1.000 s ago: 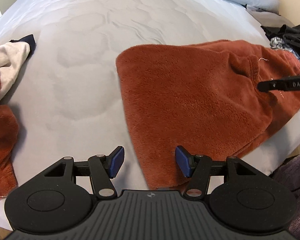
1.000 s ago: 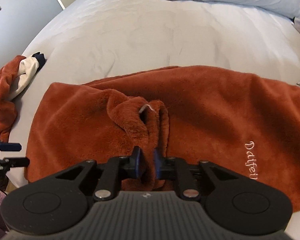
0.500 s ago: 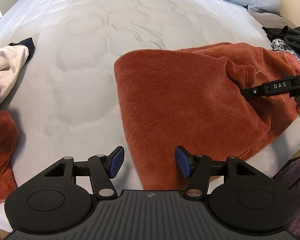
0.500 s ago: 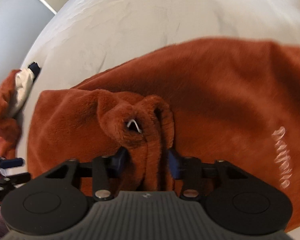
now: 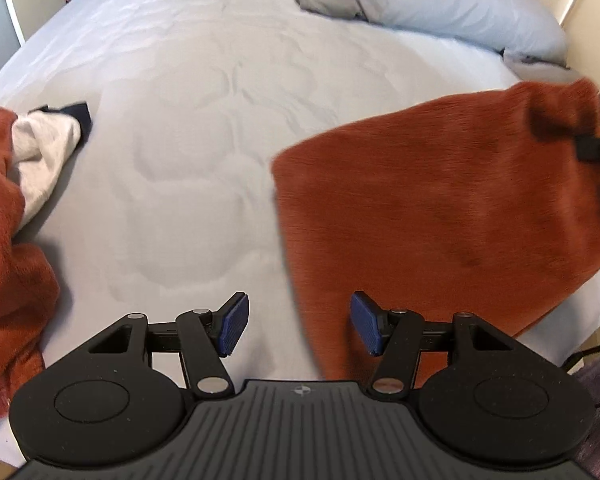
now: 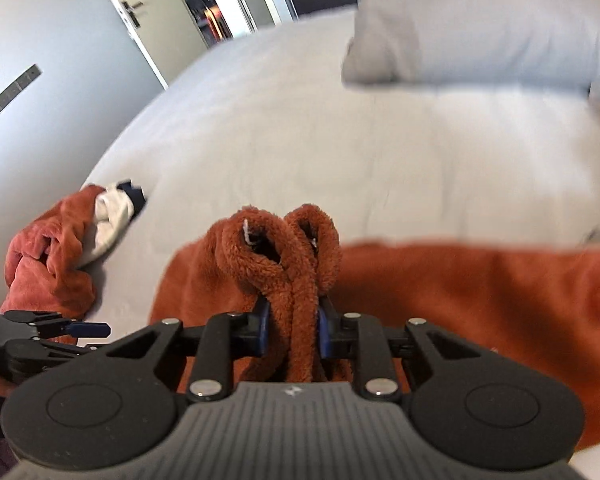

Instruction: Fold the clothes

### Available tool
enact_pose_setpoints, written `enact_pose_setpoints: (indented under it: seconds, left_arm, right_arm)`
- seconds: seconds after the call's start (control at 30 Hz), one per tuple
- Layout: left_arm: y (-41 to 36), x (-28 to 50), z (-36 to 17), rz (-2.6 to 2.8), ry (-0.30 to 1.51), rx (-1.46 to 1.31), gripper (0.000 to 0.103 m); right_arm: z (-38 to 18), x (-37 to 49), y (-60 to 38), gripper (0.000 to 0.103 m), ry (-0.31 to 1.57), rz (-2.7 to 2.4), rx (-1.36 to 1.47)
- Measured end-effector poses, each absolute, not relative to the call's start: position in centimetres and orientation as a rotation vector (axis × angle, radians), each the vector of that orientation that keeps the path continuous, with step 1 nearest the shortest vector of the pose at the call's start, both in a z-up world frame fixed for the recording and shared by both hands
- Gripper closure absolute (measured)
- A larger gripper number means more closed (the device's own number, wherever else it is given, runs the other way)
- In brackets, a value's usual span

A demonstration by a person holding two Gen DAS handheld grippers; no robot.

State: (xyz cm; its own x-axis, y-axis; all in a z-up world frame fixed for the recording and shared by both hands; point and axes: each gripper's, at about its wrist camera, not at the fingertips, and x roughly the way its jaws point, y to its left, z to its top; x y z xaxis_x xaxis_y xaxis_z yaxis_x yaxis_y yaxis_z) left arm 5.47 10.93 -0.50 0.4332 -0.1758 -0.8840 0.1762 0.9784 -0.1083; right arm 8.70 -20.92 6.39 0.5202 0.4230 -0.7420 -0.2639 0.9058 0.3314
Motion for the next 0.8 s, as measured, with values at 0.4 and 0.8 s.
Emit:
enact_pose_setpoints:
  seconds: [0.4,0.8]
  left_arm:
    - [8.8,5.9,-0.2,-0.284,1.107,0.024,0.048]
    - [4.8,6.8,-1.9,-0.396,1.152,0.025,0.048]
  right_arm:
    - [14.7,9.6,-31.3,0.077,0.942,0.182,0.027]
    - [1.1,12.6,-41.2,0.077,1.142,-0.102,0.159]
